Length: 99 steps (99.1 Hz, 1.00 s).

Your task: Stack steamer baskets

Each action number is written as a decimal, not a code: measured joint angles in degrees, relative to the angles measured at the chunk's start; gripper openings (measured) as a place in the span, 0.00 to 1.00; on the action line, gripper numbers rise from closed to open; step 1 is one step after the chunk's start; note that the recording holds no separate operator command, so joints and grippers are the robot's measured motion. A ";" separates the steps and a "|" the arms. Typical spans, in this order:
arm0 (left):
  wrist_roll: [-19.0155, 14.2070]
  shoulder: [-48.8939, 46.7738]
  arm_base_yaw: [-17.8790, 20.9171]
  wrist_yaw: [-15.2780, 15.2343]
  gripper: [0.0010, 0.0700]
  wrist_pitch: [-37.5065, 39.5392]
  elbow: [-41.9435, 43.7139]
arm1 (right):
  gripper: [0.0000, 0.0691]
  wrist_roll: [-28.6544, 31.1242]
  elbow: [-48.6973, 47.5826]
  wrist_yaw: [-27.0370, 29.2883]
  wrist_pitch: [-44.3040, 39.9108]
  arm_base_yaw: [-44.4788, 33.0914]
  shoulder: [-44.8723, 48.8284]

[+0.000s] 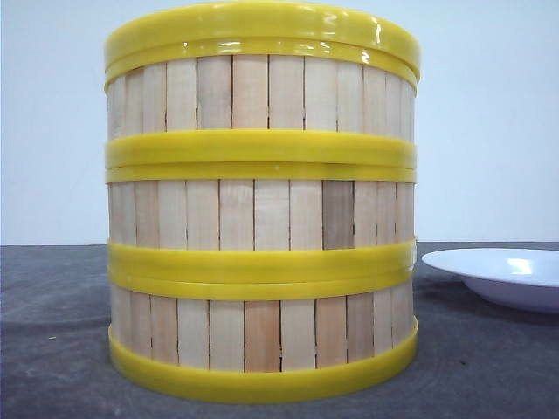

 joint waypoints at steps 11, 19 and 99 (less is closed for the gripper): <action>0.02 0.00 0.00 0.00 0.02 0.00 0.00 | 0.01 0.00 -3.21 -1.92 0.04 0.00 -3.34; 0.00 0.00 0.00 0.00 0.02 0.00 0.00 | 0.01 -0.02 -5.18 -3.13 0.04 0.00 -5.38; 0.00 0.00 0.00 0.00 0.02 0.00 0.00 | 0.00 -0.44 -7.17 -3.52 0.37 0.00 -7.91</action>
